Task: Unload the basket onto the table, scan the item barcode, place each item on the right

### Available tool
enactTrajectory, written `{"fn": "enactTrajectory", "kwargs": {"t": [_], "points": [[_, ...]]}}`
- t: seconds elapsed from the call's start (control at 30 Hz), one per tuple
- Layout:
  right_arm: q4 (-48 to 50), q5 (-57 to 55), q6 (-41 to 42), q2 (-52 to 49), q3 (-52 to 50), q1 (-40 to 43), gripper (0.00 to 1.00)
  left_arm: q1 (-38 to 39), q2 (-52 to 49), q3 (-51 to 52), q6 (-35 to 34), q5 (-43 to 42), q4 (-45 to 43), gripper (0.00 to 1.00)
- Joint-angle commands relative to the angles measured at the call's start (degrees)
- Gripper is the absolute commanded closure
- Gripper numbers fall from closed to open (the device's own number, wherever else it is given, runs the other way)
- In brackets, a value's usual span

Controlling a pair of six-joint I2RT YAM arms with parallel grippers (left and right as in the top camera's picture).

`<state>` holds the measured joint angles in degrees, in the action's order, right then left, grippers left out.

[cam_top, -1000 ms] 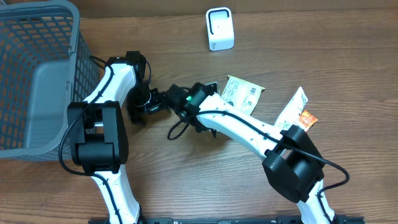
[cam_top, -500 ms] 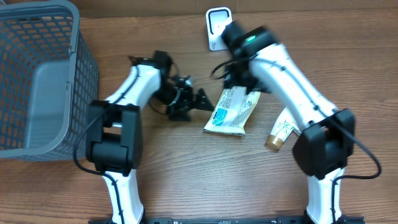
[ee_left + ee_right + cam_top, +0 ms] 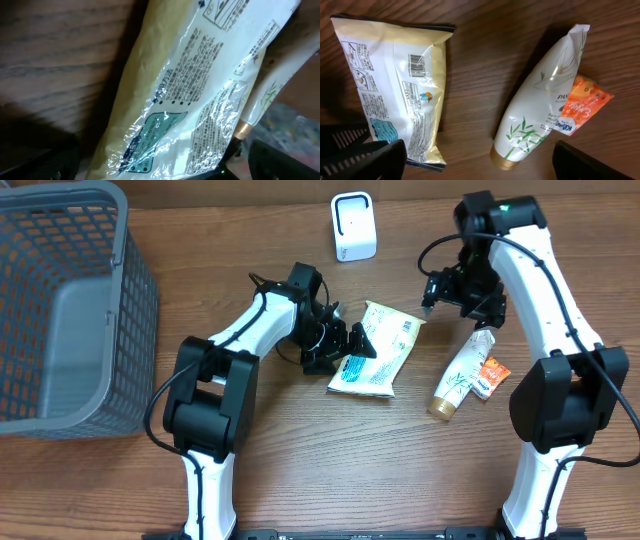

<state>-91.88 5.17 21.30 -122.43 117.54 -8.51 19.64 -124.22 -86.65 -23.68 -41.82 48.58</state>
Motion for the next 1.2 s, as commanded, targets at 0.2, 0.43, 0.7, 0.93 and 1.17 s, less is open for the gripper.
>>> {"fn": "enactTrajectory", "kwargs": {"t": [0.2,0.43,0.7,0.93,1.17], "points": [[1.99,0.92,-1.25,0.81,1.36,0.39,0.11,1.4,-8.39,0.26,-2.51,-3.45,-2.12,0.57],[1.99,0.9,-1.73,0.81,1.31,0.39,0.18,-0.5,-8.22,-1.07,-2.05,-2.73,-1.18,0.96],[4.66,0.9,-1.88,0.81,-2.4,0.39,0.22,-3.74,-1.84,-11.58,-0.04,15.65,12.81,0.96],[9.38,0.94,-1.84,0.81,-7.08,0.39,0.25,-2.03,9.27,-19.32,-0.09,38.12,20.13,0.96],[10.82,1.18,-1.62,0.81,-8.48,0.39,0.27,4.5,12.02,-19.34,-1.09,49.09,20.63,0.96]]}}
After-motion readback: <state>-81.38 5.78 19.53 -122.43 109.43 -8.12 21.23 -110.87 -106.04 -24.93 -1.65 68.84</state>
